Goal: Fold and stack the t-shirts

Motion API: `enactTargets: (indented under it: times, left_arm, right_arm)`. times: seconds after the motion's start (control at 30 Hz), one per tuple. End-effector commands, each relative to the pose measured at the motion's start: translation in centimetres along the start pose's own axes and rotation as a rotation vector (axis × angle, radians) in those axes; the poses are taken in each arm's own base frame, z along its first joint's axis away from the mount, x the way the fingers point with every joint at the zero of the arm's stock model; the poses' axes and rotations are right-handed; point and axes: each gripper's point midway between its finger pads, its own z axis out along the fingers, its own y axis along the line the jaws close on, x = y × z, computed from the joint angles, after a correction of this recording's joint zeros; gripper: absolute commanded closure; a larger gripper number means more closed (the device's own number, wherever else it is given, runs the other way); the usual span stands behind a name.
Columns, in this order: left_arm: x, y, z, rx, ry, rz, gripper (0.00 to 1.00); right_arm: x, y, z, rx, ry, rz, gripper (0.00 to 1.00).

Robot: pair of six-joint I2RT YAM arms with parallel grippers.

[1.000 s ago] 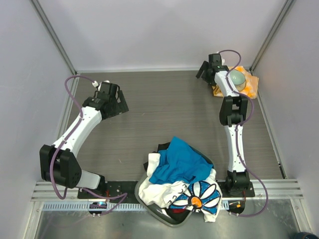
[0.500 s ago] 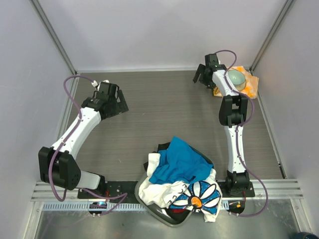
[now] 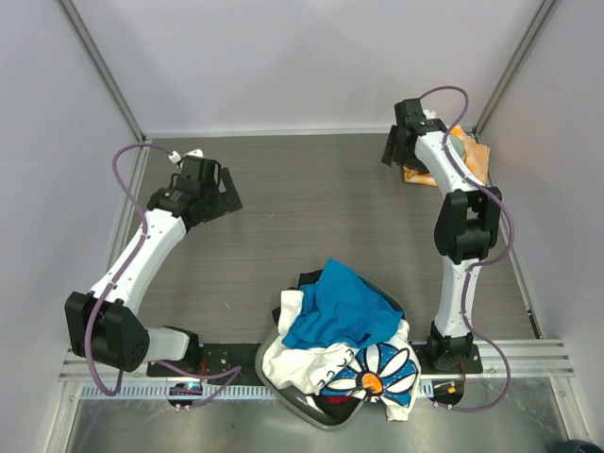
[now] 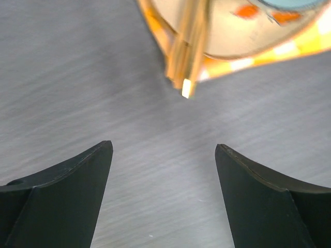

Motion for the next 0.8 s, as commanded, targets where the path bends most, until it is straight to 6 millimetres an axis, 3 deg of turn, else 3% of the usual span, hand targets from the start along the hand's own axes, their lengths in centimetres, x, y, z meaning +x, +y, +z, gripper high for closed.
enactTargets:
  times: [0.0,0.2,0.27,0.37,0.77]
  left_arm:
    - [-0.5,-0.5,-0.9,0.034,-0.027,-0.014,0.00]
    - [-0.5,-0.3,-1.0,0.030,-0.031,-0.013,0.00]
    - [-0.5,-0.3,-1.0,0.030,-0.031,-0.011,0.00]
    - [-0.5,-0.3,-1.0,0.028,-0.032,-0.010,0.00]
    - [-0.5,-0.1,-0.7,0.014,-0.030,-0.002,0.00]
  right_arm:
    - [0.8,-5.0,-0.2,0.150,-0.030,0.043,0.13]
    - [2.8,-8.9,1.1,0.185,-0.001,0.157,0.13]
    - [3.7,-11.5,2.0,0.224,0.030,0.214,0.13]
    - [4.6,-13.7,3.2,0.254,0.056,0.293,0.14]
    - [5.4,-14.9,8.0,0.294,0.117,0.350,0.14]
